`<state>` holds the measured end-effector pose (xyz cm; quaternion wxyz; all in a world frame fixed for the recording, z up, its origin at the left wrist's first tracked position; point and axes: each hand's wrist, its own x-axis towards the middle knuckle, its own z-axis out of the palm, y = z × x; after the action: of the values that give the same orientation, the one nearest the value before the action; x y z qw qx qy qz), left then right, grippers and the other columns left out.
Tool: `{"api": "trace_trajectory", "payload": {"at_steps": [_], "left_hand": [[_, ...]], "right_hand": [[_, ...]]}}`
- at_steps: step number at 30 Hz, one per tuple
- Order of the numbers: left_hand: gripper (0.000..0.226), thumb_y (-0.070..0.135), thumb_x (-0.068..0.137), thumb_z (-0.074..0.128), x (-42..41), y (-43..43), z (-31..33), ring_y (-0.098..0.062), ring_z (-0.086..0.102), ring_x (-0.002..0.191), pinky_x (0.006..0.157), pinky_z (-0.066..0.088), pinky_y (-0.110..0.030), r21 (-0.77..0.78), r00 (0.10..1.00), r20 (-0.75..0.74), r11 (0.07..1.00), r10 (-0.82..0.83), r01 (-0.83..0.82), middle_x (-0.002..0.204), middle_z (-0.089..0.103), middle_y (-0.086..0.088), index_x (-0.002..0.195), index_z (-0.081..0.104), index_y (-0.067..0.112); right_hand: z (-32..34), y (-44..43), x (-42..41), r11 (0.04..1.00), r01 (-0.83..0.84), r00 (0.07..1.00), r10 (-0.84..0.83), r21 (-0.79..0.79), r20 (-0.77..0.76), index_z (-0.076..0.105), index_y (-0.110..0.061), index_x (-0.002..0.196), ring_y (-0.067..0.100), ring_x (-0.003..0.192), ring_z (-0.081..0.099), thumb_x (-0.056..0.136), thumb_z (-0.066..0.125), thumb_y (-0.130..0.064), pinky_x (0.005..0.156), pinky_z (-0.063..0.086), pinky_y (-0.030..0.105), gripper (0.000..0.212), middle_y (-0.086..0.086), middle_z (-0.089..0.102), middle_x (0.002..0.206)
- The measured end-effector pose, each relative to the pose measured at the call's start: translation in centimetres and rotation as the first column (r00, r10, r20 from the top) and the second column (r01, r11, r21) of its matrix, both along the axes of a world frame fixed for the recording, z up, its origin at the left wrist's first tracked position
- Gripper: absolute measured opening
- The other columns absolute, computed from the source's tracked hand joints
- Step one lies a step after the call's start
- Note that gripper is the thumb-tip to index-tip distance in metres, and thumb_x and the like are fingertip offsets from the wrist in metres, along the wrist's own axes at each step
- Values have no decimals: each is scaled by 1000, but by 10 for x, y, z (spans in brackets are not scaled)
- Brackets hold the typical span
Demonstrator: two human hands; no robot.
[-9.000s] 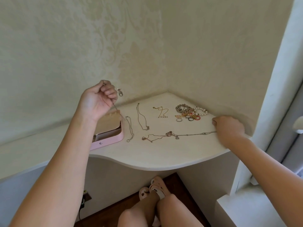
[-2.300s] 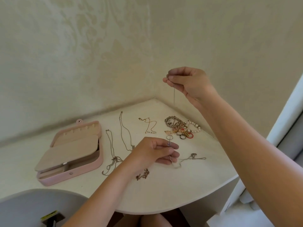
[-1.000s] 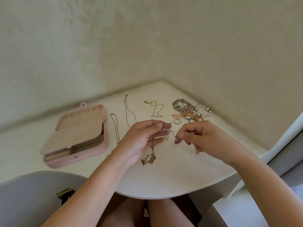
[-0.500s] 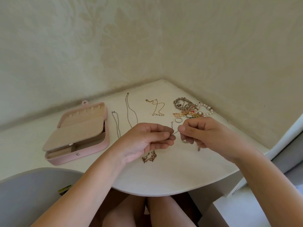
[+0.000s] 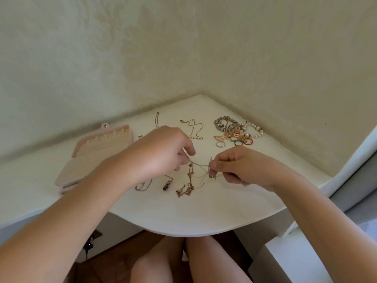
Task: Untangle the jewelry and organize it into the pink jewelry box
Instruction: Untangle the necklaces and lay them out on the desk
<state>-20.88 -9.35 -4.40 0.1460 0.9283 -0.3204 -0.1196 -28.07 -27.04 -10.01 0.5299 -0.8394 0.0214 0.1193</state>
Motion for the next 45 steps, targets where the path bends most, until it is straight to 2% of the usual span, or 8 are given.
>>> {"api": "trace_trajectory", "payload": {"at_steps": [6, 15, 20, 27, 32, 36, 40, 45], "left_hand": [[14, 7, 88, 59, 13, 4, 37, -3, 69, 66, 61, 55, -17, 98, 995, -77, 992, -67, 74, 78, 73, 4, 90, 70, 16], [14, 1, 89, 52, 33, 7, 80, -10, 61, 56, 52, 51, -19, -474, 890, -427, 878, -159, -71, 65, 64, -3, 84, 65, 6], [10, 3, 84, 54, 40, 8, 80, -9, 60, 52, 48, 51, -18, -571, 840, -517, 797, -164, -196, 63, 62, -3, 83, 64, 5], [11, 13, 84, 63, 35, 2, 70, -9, 59, 55, 53, 51, -18, -472, 872, -480, 866, -98, -162, 63, 61, -1, 75, 65, 8], [10, 17, 81, 65, 35, 7, 67, -6, 50, 49, 46, 45, -16, -495, 896, -440, 849, -64, -183, 56, 53, 3, 83, 69, 8], [17, 22, 69, 67, 28, 14, 71, -6, 50, 47, 44, 42, -14, -546, 898, -428, 821, -101, -168, 53, 55, 3, 80, 72, 11], [12, 20, 72, 62, 22, 14, 79, -6, 47, 45, 44, 40, -14, -680, 887, -400, 723, -230, -119, 51, 53, 3, 75, 69, 11], [14, 16, 76, 59, 27, 17, 78, -5, 50, 49, 45, 43, -14, -782, 836, -434, 600, -335, -166, 57, 56, 4, 67, 70, 17]], "right_hand": [[3, -2, 9, 1000, 13, 998, -15, -26, -54, 64, -17, 67, 14, 43, 27, 94, 51, -32, 44, 24, 24, 34, -5, 47, 45], [11, -6, 30, 993, 97, 994, -99, -63, -34, 61, -13, 64, 8, 42, 36, 93, 51, -20, 42, 27, 17, 32, 0, 60, 62], [13, -9, 36, 978, 35, 999, -40, -204, -21, 60, -17, 61, 6, 49, 40, 92, 51, -22, 49, 31, 17, 33, -5, 58, 60], [9, -18, 39, 902, -70, 995, 91, 427, -28, 63, -10, 76, 9, 48, 46, 92, 56, -19, 47, 38, 16, 19, 3, 59, 67], [-2, -20, 43, 801, -7, 999, 28, 599, -27, 65, -11, 72, 8, 50, 47, 87, 55, -24, 47, 38, 15, 22, 2, 60, 71], [-8, -20, 47, 864, 95, 989, -137, 495, 48, 65, -6, 83, 9, 37, 21, 97, 47, -19, 38, 18, 19, 26, -1, 38, 46], [-6, -7, 52, 967, 167, 979, -185, 191, 82, 69, -10, 74, 11, 33, 22, 92, 54, -20, 62, 30, 29, 25, -4, 35, 36], [-7, -7, 57, 945, 245, 966, -257, 216, 27, 66, -6, 79, 8, 30, 22, 94, 51, -16, 49, 18, 27, 24, -7, 34, 34]]}}
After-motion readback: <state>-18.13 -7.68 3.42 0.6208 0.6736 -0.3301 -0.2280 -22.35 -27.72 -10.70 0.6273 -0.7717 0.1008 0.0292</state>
